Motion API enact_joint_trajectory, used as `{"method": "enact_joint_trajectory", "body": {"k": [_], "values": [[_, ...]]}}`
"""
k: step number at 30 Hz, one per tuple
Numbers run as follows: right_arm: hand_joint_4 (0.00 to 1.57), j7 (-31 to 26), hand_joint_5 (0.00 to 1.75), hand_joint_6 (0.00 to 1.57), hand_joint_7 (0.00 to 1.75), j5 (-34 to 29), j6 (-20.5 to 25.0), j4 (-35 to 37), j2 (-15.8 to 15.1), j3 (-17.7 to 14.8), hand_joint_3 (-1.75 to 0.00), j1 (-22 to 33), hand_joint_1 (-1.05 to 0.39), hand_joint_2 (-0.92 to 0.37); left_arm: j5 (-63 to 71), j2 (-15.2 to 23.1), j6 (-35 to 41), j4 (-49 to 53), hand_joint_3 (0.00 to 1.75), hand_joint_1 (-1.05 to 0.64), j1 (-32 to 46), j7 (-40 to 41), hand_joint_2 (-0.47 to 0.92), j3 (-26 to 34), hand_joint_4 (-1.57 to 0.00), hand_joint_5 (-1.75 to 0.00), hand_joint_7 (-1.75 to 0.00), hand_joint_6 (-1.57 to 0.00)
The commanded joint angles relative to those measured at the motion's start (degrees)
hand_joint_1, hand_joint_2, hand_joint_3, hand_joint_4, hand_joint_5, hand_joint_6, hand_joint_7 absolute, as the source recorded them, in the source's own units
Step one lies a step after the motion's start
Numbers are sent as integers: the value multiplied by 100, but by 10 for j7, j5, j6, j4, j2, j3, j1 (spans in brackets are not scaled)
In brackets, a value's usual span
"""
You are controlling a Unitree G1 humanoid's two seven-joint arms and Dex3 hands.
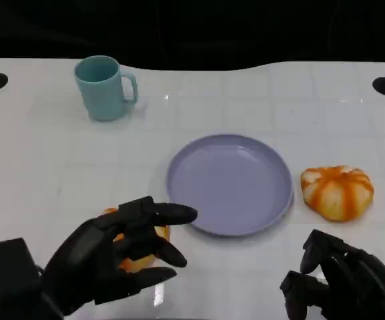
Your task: Grasp the bread from the table and place it into the plate.
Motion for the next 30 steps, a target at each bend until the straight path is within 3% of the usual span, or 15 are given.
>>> {"method": "enact_joint_trajectory", "body": {"k": [1, 11, 17, 30], "values": [[87, 3, 161, 75, 136, 5, 2, 3, -9, -6, -18, -2, -68, -92, 44, 36, -14, -35, 0, -61, 9, 23, 90, -2, -25, -119, -39, -33], [88, -7, 161, 77, 135, -2, 2, -3, -7, -1, -18, 0, -70, -92, 175, 92, 5, -133, 0, -59, 33, 79, 84, -16, -15, -106, -27, -28], [88, -6, 162, 76, 138, -2, 2, -4, -7, -1, -18, 0, -69, -92, 306, 122, -7, -177, 1, -67, 43, 119, 87, -29, -9, -102, -18, -26], [87, -7, 163, 76, 138, -2, 1, -3, -7, -2, -17, 0, -70, -92, 538, 137, -19, -229, 0, -70, 64, 173, 89, -61, -6, -86, -6, -18]]}}
